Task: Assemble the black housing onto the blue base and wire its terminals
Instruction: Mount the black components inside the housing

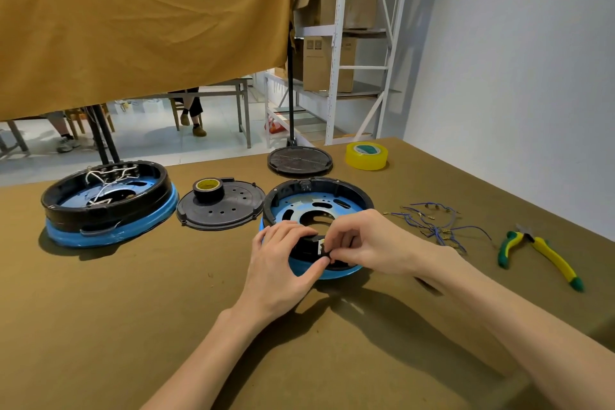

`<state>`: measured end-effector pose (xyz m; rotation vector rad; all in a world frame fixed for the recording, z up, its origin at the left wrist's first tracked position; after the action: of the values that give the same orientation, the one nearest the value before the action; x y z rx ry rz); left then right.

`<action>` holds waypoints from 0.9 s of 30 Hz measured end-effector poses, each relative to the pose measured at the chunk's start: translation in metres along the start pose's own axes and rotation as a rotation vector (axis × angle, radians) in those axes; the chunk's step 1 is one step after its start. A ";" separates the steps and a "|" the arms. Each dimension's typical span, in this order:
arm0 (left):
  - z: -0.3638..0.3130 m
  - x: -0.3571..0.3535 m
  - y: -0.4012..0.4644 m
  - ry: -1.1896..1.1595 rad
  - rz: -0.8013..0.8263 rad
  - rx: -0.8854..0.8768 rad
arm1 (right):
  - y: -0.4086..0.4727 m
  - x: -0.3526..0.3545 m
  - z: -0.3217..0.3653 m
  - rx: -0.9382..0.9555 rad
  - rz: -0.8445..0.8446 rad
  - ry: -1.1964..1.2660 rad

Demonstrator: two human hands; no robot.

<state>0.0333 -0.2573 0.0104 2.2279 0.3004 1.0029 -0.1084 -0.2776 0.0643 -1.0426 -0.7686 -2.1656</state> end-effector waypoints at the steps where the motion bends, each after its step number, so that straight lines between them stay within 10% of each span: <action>1: 0.000 0.000 0.000 0.004 0.001 0.001 | 0.001 -0.001 0.000 0.000 0.006 0.005; 27: -0.004 0.004 0.002 0.024 -0.007 -0.015 | -0.005 0.001 -0.012 -0.009 -0.144 -0.217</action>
<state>0.0327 -0.2550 0.0157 2.2012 0.3104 1.0258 -0.1182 -0.2827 0.0579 -1.2777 -0.9601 -2.2004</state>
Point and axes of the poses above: each hand's wrist, its own y-axis towards the middle knuckle, its own x-axis out of the back of the hand, z = x × y, the point moved 9 cm from there along y, towards the middle knuckle, and after that the axes turned 2 degrees about x, right-handed, at the moved point
